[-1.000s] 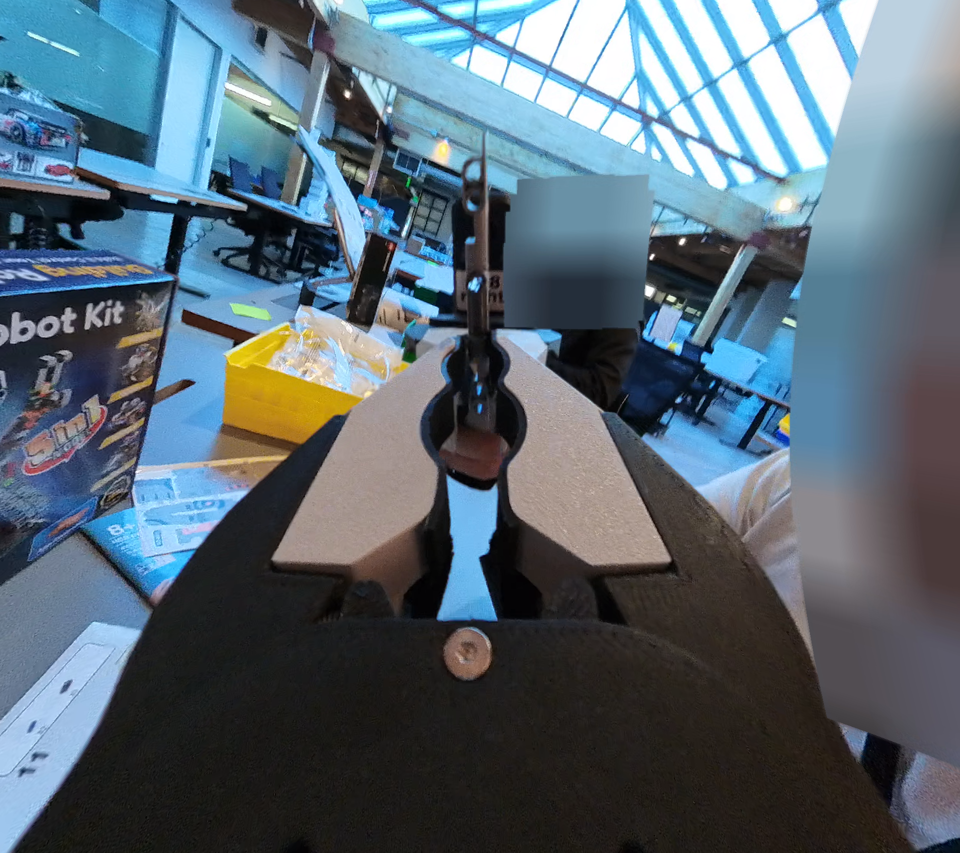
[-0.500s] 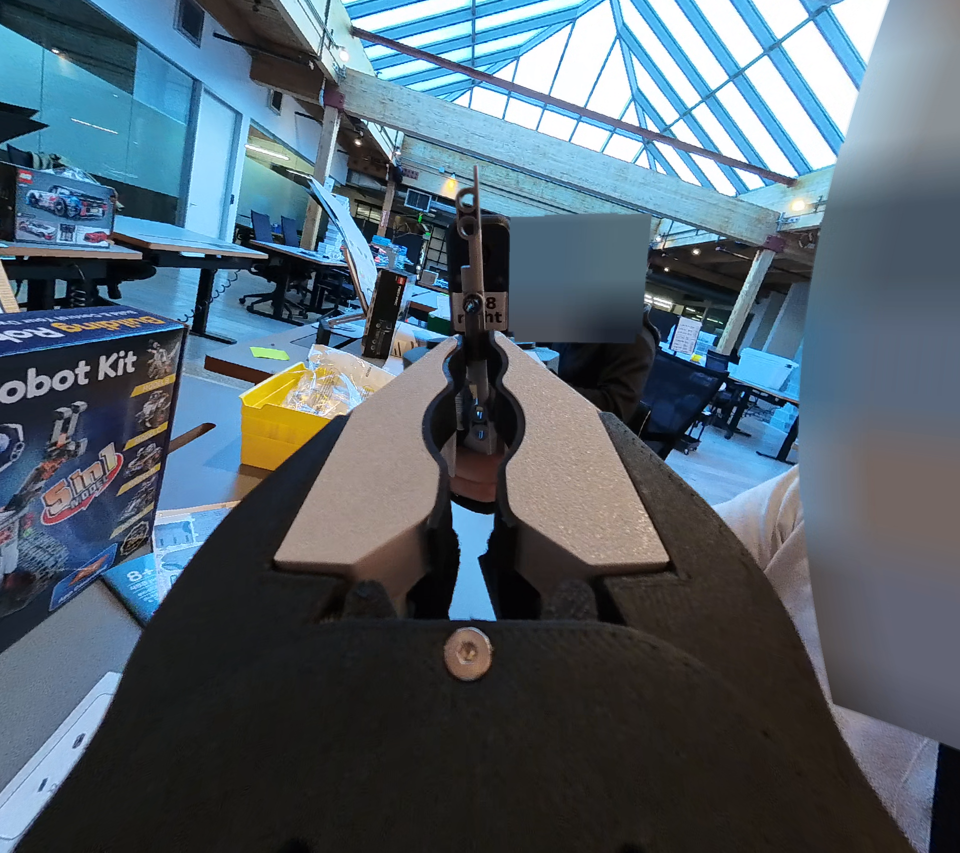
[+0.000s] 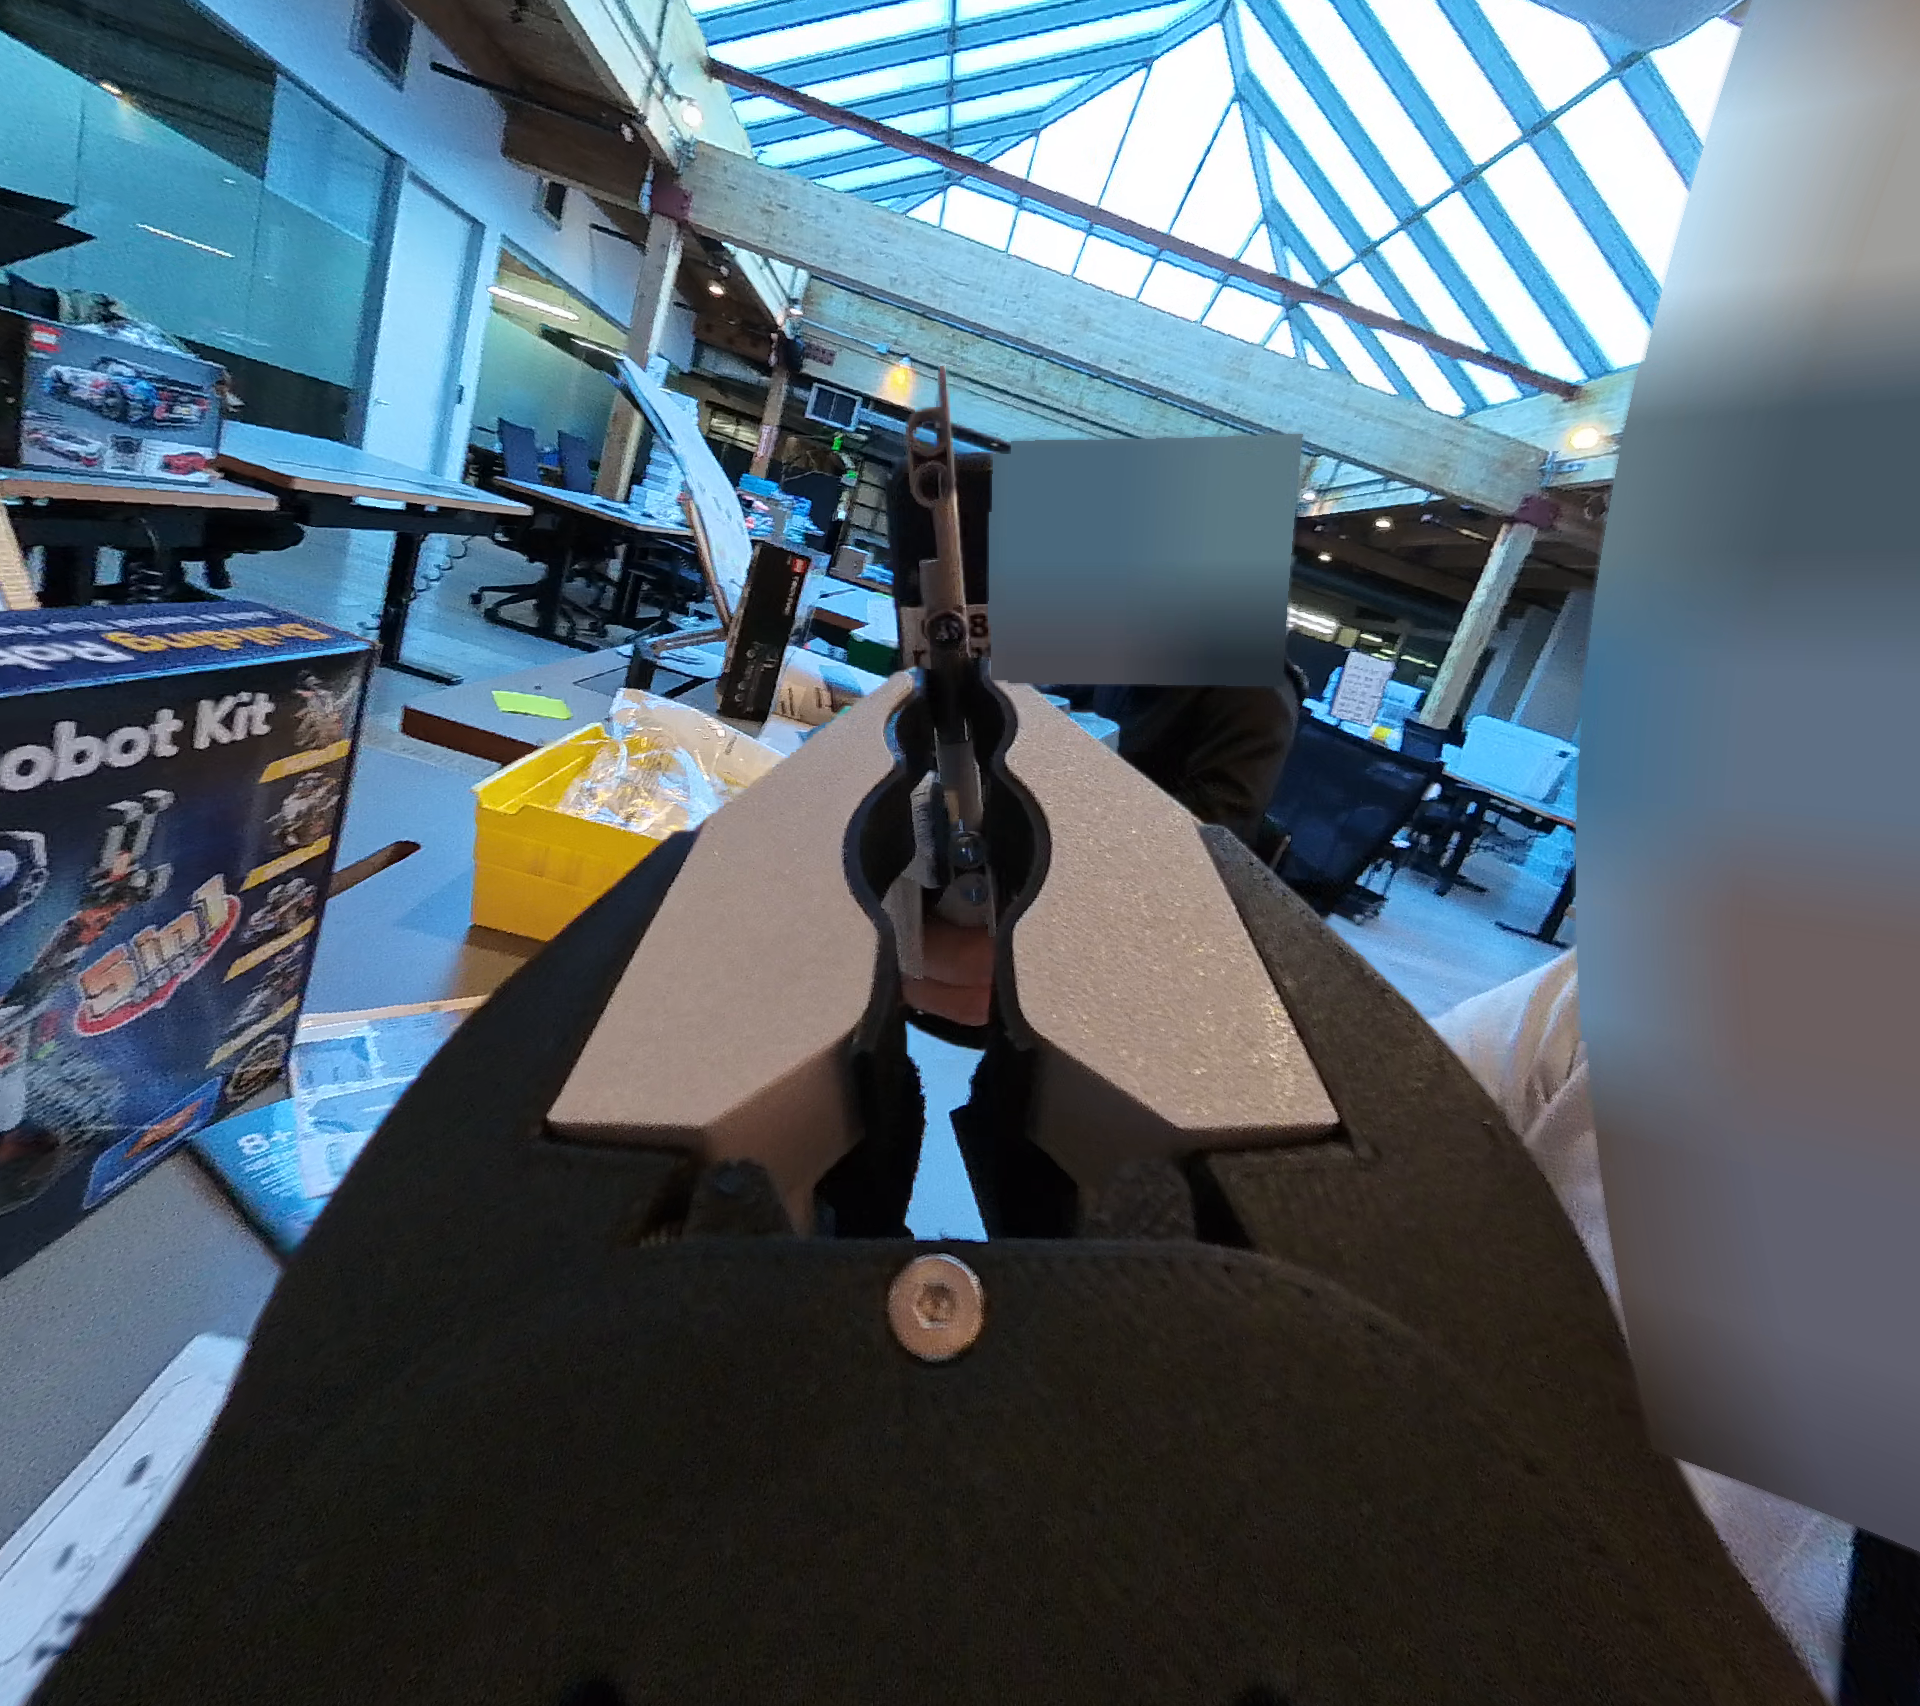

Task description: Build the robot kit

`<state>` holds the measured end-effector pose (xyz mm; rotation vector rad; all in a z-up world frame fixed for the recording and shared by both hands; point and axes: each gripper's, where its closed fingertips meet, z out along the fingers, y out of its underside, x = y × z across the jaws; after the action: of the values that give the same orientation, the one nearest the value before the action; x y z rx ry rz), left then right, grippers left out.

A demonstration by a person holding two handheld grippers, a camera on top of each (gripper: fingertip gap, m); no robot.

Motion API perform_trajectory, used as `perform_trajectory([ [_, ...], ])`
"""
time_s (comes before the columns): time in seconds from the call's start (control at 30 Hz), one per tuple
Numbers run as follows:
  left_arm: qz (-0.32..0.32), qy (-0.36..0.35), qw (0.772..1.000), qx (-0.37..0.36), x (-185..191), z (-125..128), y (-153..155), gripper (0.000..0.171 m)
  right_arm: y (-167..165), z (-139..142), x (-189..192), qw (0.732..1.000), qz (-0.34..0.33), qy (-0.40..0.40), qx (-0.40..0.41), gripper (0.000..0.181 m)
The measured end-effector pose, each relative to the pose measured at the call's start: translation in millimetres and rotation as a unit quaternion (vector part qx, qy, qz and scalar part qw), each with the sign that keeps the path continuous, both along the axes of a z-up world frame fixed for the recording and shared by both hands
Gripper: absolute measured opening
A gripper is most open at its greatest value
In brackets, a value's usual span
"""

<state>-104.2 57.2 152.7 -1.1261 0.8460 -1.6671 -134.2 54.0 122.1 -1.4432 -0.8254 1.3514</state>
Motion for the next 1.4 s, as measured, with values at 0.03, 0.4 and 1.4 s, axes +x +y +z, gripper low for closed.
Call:
perform_trajectory([
  [0.03,0.010,0.001,1.000,0.002,-1,0,2,0.004,1,0,0,1.000,-0.007,-0.001,0.003,0.005],
  [0.4,0.015,-0.028,0.998,-0.056,-3,-4,17,0.002,11,-8,3,0.999,-0.038,-0.019,0.008,0.007],
  [1.4,-0.036,-0.020,0.998,-0.038,-2,-6,8,0.004,7,-8,5,0.999,-0.038,-0.032,0.020,0.006],
])
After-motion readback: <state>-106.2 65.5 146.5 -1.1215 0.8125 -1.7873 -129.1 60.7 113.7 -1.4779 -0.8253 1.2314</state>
